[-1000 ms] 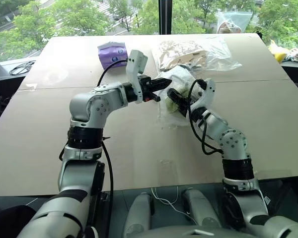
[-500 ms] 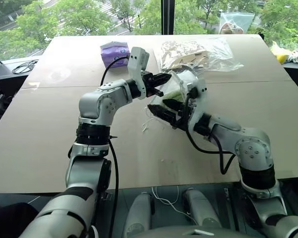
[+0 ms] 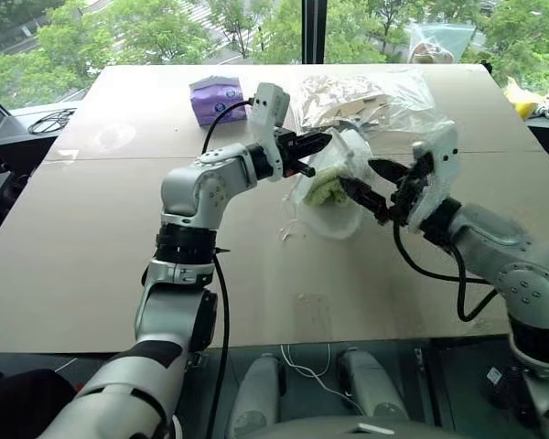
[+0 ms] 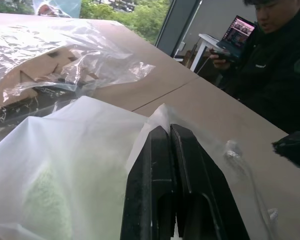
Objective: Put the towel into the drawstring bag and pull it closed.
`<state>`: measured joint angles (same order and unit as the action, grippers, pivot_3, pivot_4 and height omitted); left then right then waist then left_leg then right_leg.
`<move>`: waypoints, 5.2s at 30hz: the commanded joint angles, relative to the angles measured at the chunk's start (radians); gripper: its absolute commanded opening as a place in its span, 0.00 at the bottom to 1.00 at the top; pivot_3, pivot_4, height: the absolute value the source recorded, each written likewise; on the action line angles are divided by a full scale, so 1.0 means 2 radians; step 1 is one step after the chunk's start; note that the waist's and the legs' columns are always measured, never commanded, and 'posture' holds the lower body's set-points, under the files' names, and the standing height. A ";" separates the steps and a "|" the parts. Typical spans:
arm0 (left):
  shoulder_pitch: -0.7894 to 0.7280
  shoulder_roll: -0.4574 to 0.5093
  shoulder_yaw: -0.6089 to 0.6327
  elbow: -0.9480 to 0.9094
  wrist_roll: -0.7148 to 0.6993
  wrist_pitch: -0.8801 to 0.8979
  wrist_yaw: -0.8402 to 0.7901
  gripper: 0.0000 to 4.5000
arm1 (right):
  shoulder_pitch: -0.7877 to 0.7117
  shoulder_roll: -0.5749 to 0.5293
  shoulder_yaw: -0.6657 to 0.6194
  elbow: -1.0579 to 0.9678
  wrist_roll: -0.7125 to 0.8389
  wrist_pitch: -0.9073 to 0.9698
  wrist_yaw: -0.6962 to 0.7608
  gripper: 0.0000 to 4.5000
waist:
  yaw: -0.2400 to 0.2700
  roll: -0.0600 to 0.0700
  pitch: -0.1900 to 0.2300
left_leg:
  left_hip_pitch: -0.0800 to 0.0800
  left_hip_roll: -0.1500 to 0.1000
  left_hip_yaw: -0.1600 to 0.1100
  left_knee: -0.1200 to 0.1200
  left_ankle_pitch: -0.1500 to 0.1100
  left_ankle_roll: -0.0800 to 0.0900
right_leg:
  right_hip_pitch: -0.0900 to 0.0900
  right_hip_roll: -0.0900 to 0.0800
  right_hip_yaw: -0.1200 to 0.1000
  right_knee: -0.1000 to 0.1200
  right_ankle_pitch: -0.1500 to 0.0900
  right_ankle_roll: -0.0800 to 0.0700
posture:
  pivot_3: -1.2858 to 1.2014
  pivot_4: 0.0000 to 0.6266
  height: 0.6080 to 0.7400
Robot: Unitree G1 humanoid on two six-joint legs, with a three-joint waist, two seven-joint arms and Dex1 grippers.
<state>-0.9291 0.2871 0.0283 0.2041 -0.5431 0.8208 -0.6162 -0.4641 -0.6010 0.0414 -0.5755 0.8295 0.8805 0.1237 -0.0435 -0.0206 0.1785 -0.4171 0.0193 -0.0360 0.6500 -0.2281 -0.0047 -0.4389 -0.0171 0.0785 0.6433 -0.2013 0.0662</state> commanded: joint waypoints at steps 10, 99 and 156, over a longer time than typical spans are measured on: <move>-0.019 -0.007 0.001 -0.020 -0.001 -0.004 -0.013 0.00 | 0.010 0.025 0.007 -0.055 -0.048 -0.021 0.050 0.84 | 0.001 0.000 0.000 | 0.000 0.000 0.000 0.000 0.000 0.000 | 0.000 0.000 0.000 0.000 0.000 0.000 | 0.52 0.24 1.00; 0.159 0.136 -0.052 -0.011 0.071 -0.093 -0.169 0.65 | -0.019 0.272 -0.119 0.069 0.354 -0.209 -0.136 0.00 | 0.001 0.000 0.000 | 0.001 0.001 0.000 0.001 0.000 0.000 | 0.000 0.000 0.000 0.001 0.001 -0.002 | 0.52 0.24 1.00; -0.009 0.107 0.141 0.245 0.215 -0.384 0.310 0.02 | -0.079 0.104 -0.161 0.194 -0.387 -0.294 -0.298 0.00 | 0.001 0.000 0.000 | 0.000 0.000 0.001 0.000 0.000 0.000 | 0.000 -0.001 0.000 0.001 0.001 -0.002 | 0.52 0.24 1.00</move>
<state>-0.9541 0.4686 0.2361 0.6768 -0.0899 0.0363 -0.0638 -0.6173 -0.3848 -0.1826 -0.1755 0.0858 0.2789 -0.4235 -0.0414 -0.0208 0.1780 -0.4172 0.0186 -0.0349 0.6504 -0.2280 -0.0045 -0.4390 -0.0184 0.0794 0.6450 -0.1985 0.0632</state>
